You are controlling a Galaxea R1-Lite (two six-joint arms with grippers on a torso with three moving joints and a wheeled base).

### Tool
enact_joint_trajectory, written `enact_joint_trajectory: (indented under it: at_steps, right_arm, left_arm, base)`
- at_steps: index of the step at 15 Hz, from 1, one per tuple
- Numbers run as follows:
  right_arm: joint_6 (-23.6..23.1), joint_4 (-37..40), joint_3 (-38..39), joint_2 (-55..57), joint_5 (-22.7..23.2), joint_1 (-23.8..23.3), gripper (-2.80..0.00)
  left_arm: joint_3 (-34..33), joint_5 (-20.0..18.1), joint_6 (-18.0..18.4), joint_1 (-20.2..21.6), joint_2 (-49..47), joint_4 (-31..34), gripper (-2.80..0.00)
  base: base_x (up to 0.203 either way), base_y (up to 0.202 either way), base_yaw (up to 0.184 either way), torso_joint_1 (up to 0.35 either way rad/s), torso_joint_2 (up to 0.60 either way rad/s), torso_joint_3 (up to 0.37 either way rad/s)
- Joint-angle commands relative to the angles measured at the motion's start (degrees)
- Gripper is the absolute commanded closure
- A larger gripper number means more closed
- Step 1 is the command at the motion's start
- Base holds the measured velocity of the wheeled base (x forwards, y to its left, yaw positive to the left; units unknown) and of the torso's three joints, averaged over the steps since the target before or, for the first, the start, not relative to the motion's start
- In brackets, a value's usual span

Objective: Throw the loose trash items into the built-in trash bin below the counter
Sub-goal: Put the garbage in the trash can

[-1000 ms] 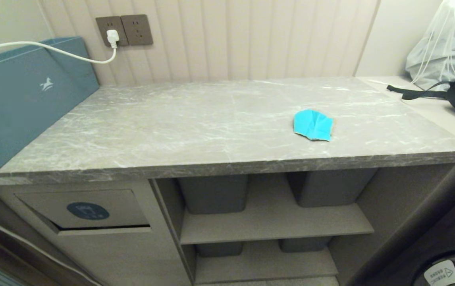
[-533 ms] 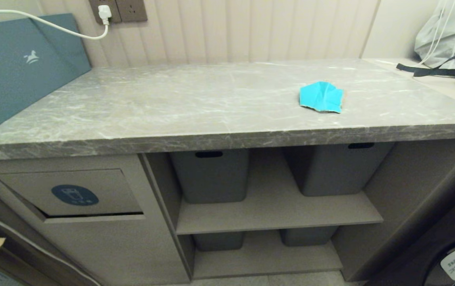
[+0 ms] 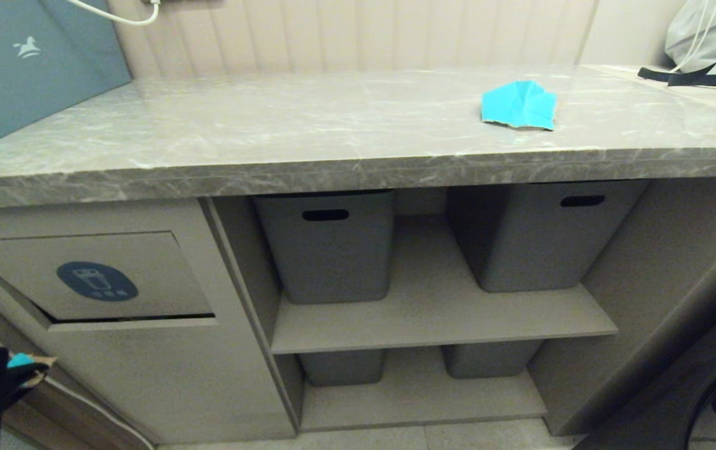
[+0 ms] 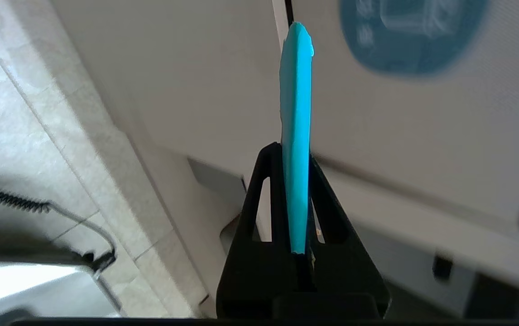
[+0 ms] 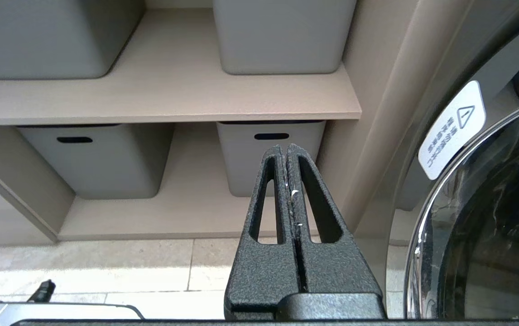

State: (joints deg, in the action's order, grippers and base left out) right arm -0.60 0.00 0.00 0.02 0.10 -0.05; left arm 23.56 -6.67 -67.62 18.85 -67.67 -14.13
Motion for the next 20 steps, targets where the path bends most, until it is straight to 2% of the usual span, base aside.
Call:
enact_joint_trajectory:
  at_steps: [1, 6, 9, 10, 12, 14, 16, 20]
  right_arm:
    - [-0.1, 0.0, 0.0, -0.1, 0.1, 0.0, 0.00]
    - [-0.5, 0.0, 0.0, -0.1, 0.1, 0.0, 0.00]
    - [-0.9, 0.0, 0.0, -0.1, 0.3, 0.0, 0.00]
    - [-1.4, 0.1, 0.0, -0.1, 0.4, 0.0, 0.00]
    - [-2.5, 0.1, 0.0, -0.1, 0.5, 0.0, 0.00]
    - [-2.5, 0.1, 0.0, -0.1, 0.5, 0.0, 0.00]
    - [-2.6, 0.1, 0.0, -0.1, 0.5, 0.0, 0.00]
    - [-2.6, 0.1, 0.0, -0.1, 0.6, 0.0, 0.00]
  left_arm:
    - [0.3, 0.0, -0.5, 0.0, -10.8, -4.6, 0.00]
    - [4.7, 0.1, -1.3, -0.4, -30.5, -22.2, 0.00]
    - [8.6, 0.0, -6.6, -2.6, -38.2, -33.8, 0.00]
    - [9.2, 0.1, -8.0, -3.8, -39.6, -35.9, 0.00]
    - [11.1, 0.4, -9.8, -5.9, -41.5, -36.6, 0.00]
    - [14.3, 1.3, -13.6, -7.1, -42.5, -36.4, 0.00]
    - [16.4, 3.4, -14.2, -8.1, -44.6, -36.5, 0.00]
    - [19.6, 3.6, -14.6, -9.9, -46.1, -36.5, 0.00]
  base:
    - [0.000, 0.000, 0.000, -0.016, 0.05, 0.040]
    - [0.000, 0.000, 0.000, -0.001, 0.01, 0.004]
    - [0.000, 0.000, 0.000, 0.000, 0.00, 0.000]
    - [0.000, 0.000, 0.000, 0.000, 0.00, 0.000]
    - [0.000, 0.000, 0.000, 0.000, 0.00, 0.000]
    - [0.000, 0.000, 0.000, 0.000, 0.00, 0.000]
    - [0.000, 0.000, 0.000, 0.000, 0.00, 0.000]
    - [0.000, 0.000, 0.000, 0.000, 0.00, 0.000]
